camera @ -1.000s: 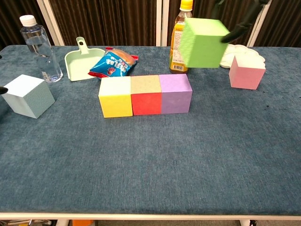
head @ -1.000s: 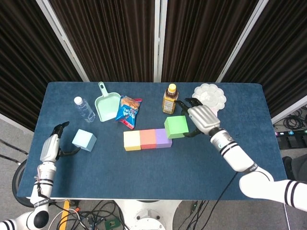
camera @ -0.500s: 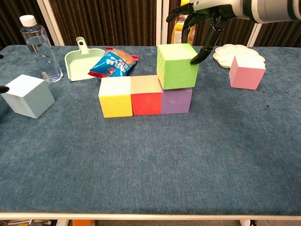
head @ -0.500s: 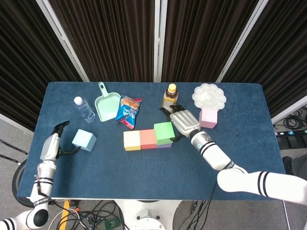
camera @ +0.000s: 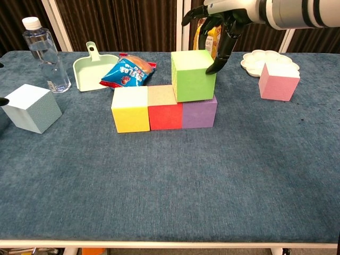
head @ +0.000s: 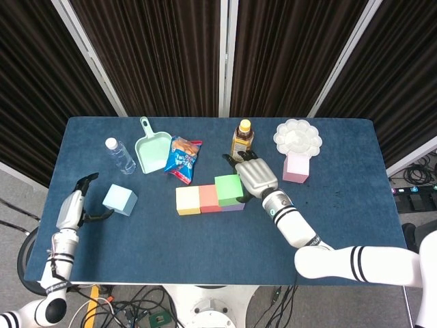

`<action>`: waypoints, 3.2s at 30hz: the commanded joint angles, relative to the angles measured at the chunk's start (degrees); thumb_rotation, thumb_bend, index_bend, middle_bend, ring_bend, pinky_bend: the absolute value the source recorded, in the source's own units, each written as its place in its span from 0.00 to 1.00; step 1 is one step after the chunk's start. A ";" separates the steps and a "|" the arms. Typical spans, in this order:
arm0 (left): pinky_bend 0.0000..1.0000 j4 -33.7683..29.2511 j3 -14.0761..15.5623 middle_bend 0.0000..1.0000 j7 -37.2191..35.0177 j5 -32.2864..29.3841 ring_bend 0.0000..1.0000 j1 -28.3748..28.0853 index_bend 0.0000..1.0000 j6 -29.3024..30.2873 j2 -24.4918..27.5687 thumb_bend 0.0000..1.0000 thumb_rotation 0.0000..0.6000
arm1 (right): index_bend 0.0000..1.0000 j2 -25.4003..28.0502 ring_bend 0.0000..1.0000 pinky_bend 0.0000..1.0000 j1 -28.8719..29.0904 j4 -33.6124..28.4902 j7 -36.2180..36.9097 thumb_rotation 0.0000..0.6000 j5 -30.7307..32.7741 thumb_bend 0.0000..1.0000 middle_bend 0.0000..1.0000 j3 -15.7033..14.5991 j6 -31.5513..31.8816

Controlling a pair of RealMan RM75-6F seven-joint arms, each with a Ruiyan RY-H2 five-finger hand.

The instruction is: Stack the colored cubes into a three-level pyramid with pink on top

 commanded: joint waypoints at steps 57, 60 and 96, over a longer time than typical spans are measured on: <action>0.13 1.15 0.17 0.11 -3.42 0.49 0.00 0.08 0.10 -2.38 0.90 0.12 1.00 | 0.00 -5.55 0.05 0.00 2.44 0.29 -5.79 1.00 6.97 0.17 0.50 2.17 7.09; 0.13 1.27 0.50 0.11 -3.58 0.68 0.00 0.29 0.10 -2.37 0.98 0.12 1.00 | 0.00 -5.83 0.05 0.00 2.49 0.43 -6.06 1.00 7.19 0.17 0.50 2.13 7.08; 0.13 -1.79 2.04 0.11 -0.17 2.05 0.00 1.02 0.10 0.15 -0.01 0.09 1.00 | 0.00 -3.21 0.00 0.00 -0.63 -1.46 -0.43 1.00 2.07 0.00 0.06 3.78 4.71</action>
